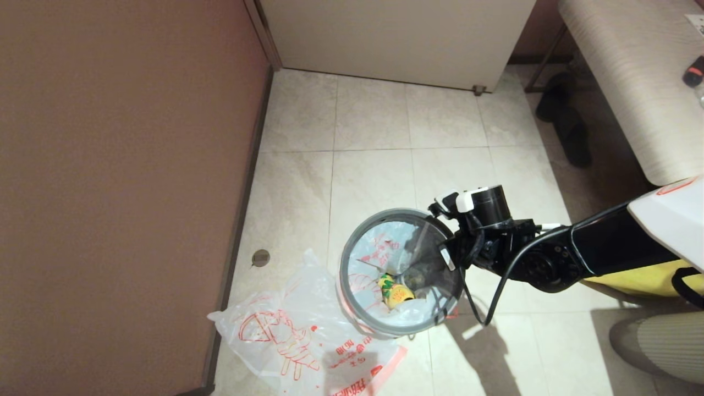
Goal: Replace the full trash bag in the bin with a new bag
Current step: Place the trash can ring on the floor
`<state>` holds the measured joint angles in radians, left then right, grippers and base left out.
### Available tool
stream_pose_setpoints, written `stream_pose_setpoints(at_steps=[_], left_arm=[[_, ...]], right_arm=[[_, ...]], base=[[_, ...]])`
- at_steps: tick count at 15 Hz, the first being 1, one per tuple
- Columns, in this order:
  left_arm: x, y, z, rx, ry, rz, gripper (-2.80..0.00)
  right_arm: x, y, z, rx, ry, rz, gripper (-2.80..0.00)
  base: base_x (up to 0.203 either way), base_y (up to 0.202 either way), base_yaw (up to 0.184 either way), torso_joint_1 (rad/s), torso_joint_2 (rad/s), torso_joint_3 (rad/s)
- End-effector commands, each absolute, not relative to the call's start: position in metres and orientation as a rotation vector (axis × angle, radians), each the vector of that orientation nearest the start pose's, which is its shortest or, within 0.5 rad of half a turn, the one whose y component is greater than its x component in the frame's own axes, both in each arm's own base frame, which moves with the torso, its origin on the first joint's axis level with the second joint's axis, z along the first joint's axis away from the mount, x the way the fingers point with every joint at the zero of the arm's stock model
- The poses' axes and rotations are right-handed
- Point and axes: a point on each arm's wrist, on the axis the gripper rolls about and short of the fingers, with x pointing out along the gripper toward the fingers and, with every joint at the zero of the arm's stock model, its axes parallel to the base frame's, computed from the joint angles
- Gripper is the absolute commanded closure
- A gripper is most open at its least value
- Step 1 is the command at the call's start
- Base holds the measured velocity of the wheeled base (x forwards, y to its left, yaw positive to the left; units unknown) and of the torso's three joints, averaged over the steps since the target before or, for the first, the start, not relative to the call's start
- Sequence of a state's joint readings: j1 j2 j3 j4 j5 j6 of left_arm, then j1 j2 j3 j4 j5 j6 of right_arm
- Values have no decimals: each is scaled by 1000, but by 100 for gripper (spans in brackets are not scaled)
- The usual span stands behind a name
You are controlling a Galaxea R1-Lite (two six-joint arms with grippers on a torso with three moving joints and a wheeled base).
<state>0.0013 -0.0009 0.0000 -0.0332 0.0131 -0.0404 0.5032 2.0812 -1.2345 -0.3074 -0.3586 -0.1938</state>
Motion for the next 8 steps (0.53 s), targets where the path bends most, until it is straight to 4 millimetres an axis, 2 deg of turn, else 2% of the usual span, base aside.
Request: stream_pose_setpoints(at_steps=[1, 4, 8], left_arm=[[-23, 0, 79, -42, -35, 15, 0], [-23, 0, 79, -42, -35, 15, 0], [-23, 0, 79, -42, -34, 15, 0]], right_arm=[[349, 190, 149, -406, 439, 193, 0], [328, 189, 176, -406, 434, 216, 0], [296, 169, 212, -382, 406, 210, 0]], base=[[0, 0, 0, 0, 0, 0], [0, 0, 0, 0, 0, 0], [0, 0, 0, 0, 0, 0]])
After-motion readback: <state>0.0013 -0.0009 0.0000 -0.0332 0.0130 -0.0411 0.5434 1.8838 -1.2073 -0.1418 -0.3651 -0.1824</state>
